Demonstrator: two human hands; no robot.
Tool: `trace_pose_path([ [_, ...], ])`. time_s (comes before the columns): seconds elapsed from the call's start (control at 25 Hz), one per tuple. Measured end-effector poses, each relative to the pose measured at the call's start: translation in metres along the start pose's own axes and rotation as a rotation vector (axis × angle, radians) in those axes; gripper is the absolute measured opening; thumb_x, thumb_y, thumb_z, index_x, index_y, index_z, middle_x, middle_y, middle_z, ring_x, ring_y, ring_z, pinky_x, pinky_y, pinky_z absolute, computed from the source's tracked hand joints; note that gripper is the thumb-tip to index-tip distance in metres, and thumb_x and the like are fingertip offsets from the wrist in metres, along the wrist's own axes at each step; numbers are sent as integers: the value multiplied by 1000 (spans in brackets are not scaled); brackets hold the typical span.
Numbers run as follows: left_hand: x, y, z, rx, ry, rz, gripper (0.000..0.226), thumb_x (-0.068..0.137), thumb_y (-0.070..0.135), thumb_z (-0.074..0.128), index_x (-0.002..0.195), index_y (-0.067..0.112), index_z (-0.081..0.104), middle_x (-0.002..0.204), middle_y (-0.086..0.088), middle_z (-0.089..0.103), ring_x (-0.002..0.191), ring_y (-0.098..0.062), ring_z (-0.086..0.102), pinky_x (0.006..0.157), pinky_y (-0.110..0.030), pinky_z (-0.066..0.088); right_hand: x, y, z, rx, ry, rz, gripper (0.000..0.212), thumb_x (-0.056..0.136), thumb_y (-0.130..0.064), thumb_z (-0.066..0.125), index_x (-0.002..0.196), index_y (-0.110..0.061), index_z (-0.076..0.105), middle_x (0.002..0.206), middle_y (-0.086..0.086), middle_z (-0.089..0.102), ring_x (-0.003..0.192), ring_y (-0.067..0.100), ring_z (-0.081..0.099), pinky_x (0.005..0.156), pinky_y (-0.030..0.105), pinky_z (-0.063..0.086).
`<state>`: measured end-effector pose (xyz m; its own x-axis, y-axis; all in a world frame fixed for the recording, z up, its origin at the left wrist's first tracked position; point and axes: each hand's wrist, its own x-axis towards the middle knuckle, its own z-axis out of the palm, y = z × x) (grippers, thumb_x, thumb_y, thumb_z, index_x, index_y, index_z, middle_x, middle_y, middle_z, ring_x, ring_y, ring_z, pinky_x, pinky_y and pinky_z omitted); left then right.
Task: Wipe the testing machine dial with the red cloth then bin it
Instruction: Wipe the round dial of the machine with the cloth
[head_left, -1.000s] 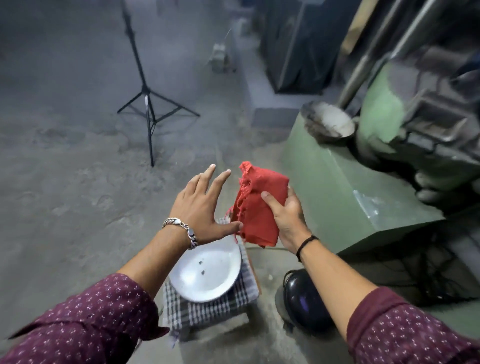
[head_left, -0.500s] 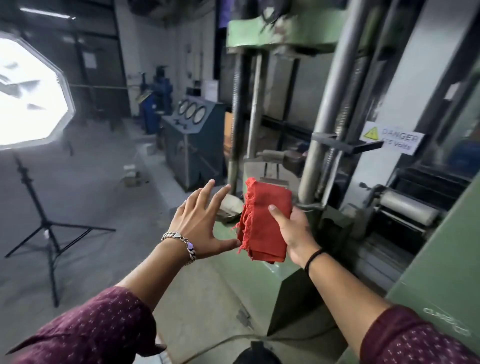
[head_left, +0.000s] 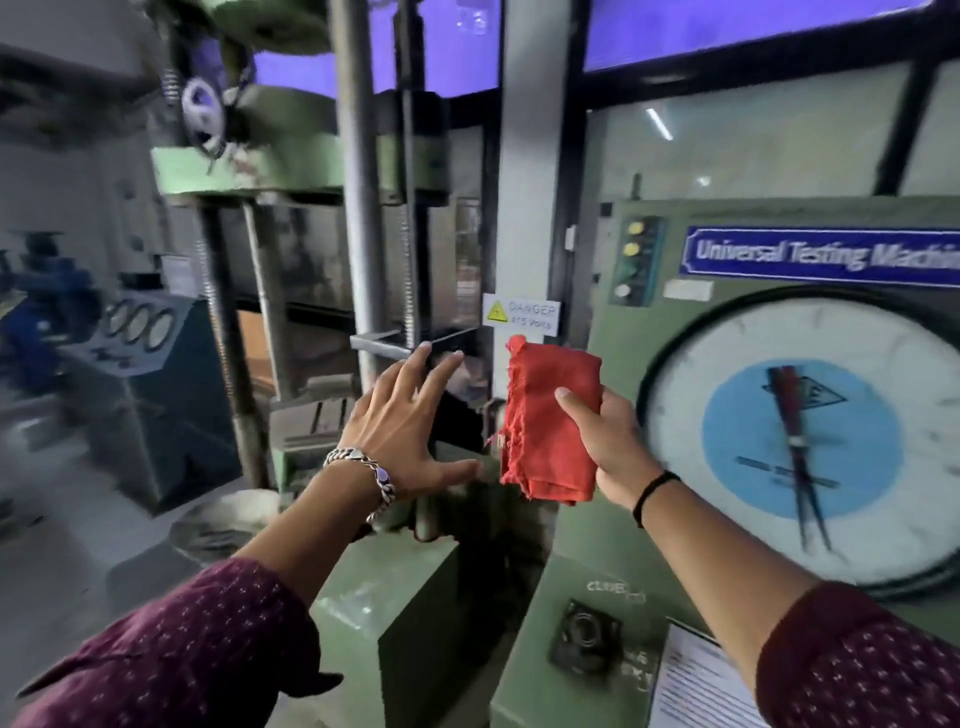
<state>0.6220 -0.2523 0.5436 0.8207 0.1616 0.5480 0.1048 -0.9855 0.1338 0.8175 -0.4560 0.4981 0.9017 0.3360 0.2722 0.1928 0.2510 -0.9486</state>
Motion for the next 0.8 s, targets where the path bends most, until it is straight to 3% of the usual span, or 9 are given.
trace_pose_path([
  [0.08, 29, 45, 14, -24, 13, 56, 135, 61, 90, 68, 171, 49, 2, 184, 3, 2, 164, -32, 17, 128, -60, 32, 10, -19, -57, -10, 58, -38, 24, 100, -37, 84, 121, -25, 81, 110, 0, 89, 105, 25, 86, 80, 37, 69],
  [0.2, 68, 111, 40, -49, 12, 118, 134, 63, 87, 72, 171, 50, 1, 184, 4, 2, 165, -32, 16, 127, -61, 33, 19, -42, -139, -54, 141, -64, 39, 93, -44, 84, 126, -23, 80, 113, 2, 89, 106, 26, 85, 87, 41, 69],
  [0.4, 116, 197, 83, -83, -4, 218, 134, 64, 89, 72, 170, 51, -1, 184, 3, 1, 165, -35, 16, 127, -61, 31, 26, -56, -253, -61, 290, -76, 19, 105, -32, 79, 122, -25, 80, 105, -1, 89, 99, 25, 86, 75, 37, 70],
  [0.56, 149, 241, 116, -98, -20, 280, 134, 65, 89, 70, 170, 51, -3, 184, 2, 1, 165, -37, 17, 126, -63, 32, 28, -54, -317, -108, 379, -64, 20, 106, -33, 78, 123, -25, 81, 116, 6, 88, 110, 33, 83, 96, 51, 68],
  [0.72, 180, 268, 150, -176, -16, 353, 134, 63, 89, 71, 170, 51, 0, 183, 5, 3, 163, -35, 20, 123, -62, 34, 27, -51, -358, -139, 500, -73, 12, 98, -38, 79, 108, -39, 85, 109, 0, 89, 107, 30, 84, 94, 50, 69],
  [0.8, 195, 274, 166, -204, -32, 382, 133, 63, 90, 69, 170, 51, 1, 183, 5, 2, 163, -34, 19, 122, -62, 34, 30, -48, -376, -191, 596, -60, 10, 103, -33, 77, 106, -37, 85, 105, -2, 89, 104, 30, 83, 93, 50, 69],
])
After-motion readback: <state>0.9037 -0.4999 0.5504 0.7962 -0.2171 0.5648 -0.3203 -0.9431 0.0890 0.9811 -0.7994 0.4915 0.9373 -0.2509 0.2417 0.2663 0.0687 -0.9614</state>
